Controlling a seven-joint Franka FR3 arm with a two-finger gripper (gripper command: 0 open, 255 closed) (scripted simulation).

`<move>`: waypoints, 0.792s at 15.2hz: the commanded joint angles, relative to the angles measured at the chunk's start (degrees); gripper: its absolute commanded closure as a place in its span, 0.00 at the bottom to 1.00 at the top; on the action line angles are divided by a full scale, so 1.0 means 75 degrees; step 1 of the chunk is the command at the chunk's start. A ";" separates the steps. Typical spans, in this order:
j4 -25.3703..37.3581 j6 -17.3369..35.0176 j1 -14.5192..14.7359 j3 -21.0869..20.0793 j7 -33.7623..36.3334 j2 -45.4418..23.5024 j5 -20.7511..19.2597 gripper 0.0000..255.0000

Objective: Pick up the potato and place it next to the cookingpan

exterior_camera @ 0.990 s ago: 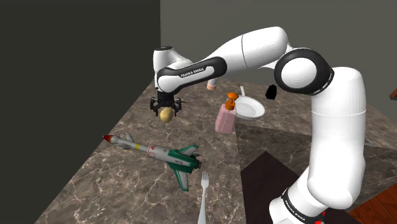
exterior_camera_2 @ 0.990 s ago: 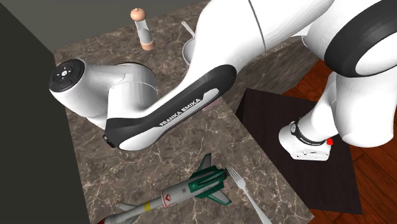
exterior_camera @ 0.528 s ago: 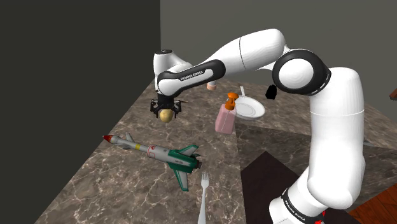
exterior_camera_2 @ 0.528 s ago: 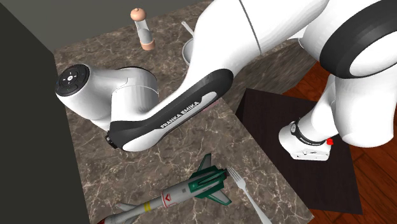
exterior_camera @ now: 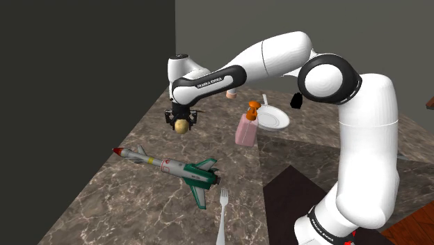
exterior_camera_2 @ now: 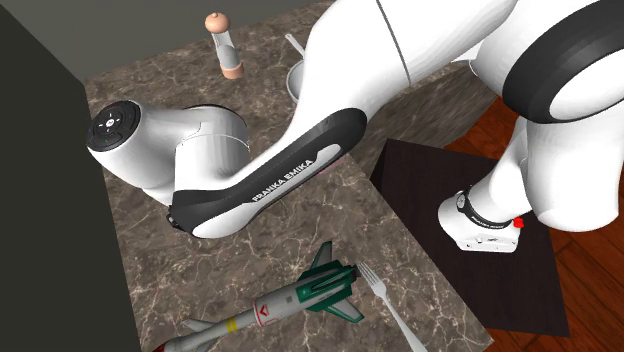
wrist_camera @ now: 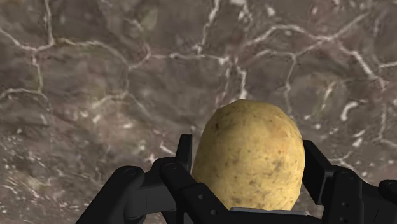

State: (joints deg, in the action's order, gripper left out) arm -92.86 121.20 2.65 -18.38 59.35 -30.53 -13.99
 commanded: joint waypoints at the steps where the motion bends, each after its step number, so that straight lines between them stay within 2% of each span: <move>1: -0.0002 0.0000 -0.0001 0.0001 0.0000 -0.0001 0.0000 1.00; 4: -0.0004 0.0002 -0.0001 0.0001 0.0000 -0.0001 -0.0001 1.00; 12: 0.0324 -0.0645 -0.0035 -0.0081 -0.0118 0.0338 0.0151 1.00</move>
State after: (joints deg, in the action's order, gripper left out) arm -90.81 117.02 2.44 -18.92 58.62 -28.28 -13.00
